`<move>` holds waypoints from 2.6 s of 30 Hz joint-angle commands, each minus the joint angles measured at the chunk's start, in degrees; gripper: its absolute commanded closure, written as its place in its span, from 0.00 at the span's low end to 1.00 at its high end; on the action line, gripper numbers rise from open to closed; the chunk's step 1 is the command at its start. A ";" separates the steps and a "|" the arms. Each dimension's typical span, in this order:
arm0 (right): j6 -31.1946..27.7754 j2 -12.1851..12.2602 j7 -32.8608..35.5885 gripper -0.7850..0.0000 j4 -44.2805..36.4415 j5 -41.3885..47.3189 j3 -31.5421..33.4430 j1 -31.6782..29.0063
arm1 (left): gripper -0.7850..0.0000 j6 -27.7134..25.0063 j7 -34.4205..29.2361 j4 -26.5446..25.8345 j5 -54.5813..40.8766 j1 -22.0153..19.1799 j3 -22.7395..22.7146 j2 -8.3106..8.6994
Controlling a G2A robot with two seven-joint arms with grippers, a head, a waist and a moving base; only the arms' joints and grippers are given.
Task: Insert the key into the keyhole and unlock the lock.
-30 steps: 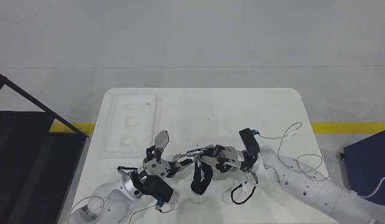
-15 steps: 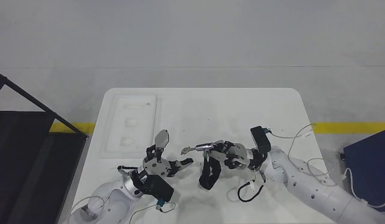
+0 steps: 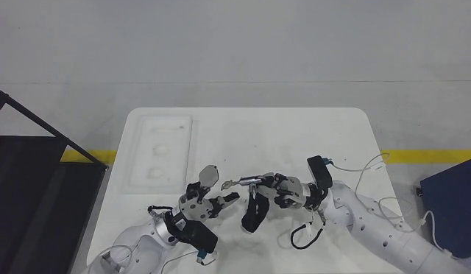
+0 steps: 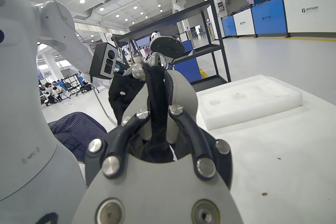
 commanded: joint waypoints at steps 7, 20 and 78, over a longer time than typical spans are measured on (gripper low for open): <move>0.00 -0.34 1.59 1.00 -0.51 0.61 0.90 -0.78 | 1.00 1.53 1.00 -0.06 0.69 0.20 -0.40 -0.64; 0.00 -0.68 1.56 1.00 -1.03 1.28 1.81 -1.51 | 1.00 14.73 -0.06 0.04 14.53 1.71 -0.60 -1.77; 0.00 -0.15 -0.75 1.00 -1.79 1.15 1.80 -1.82 | 0.00 40.14 0.19 16.98 60.60 -7.04 -5.13 -15.97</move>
